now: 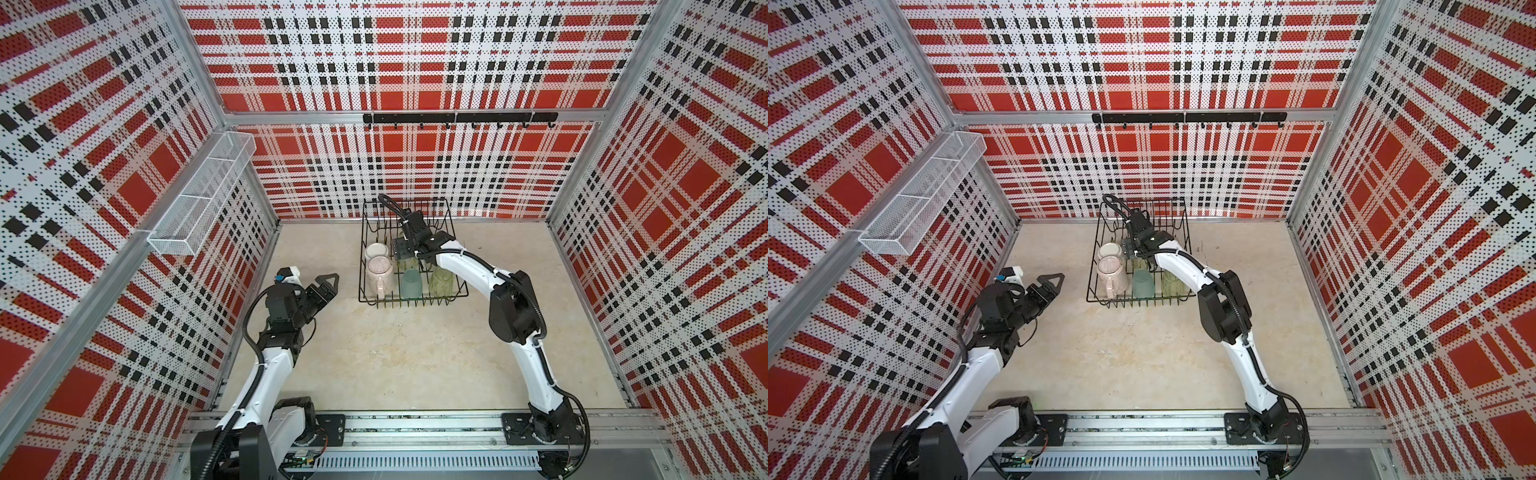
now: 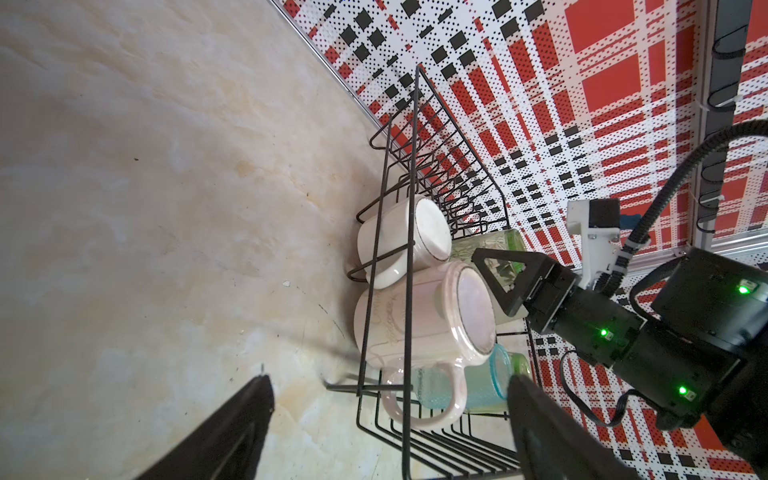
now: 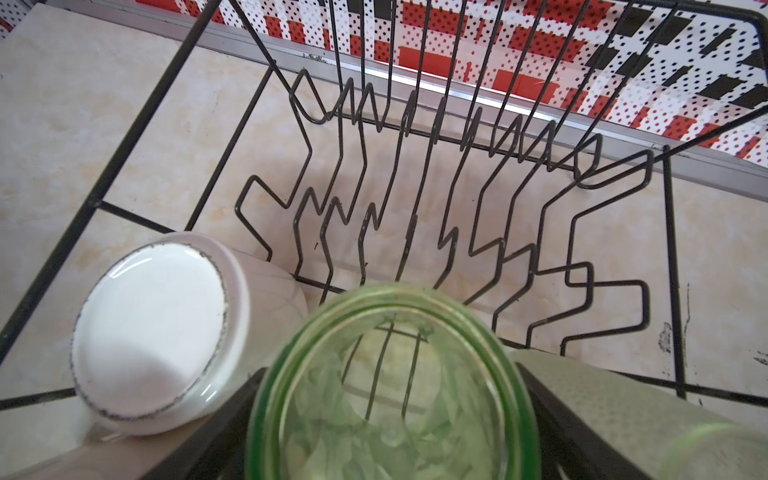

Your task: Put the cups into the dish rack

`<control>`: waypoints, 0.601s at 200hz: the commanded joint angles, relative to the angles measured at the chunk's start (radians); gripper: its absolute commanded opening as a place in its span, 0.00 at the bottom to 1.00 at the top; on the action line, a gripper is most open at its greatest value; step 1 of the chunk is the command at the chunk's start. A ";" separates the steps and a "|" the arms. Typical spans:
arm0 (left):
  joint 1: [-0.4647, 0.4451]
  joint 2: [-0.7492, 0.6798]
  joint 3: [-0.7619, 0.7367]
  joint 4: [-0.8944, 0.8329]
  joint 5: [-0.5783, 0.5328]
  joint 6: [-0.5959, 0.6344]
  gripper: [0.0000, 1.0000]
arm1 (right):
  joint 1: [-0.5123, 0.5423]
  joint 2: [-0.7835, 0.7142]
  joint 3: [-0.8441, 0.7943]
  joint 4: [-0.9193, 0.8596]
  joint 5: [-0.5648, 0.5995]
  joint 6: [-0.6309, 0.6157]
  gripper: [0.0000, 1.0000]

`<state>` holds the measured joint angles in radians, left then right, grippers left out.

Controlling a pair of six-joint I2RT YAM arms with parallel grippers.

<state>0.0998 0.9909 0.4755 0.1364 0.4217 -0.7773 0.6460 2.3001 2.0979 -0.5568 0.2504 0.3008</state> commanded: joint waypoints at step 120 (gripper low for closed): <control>-0.032 -0.019 0.218 -0.076 -0.226 0.157 0.98 | -0.083 -0.750 -0.638 0.310 -0.080 -0.042 1.00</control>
<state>0.0910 0.9966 0.6205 0.1085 0.3286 -0.7086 0.6228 1.7050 1.6592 -0.4171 0.2352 0.2913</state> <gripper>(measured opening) 0.982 0.998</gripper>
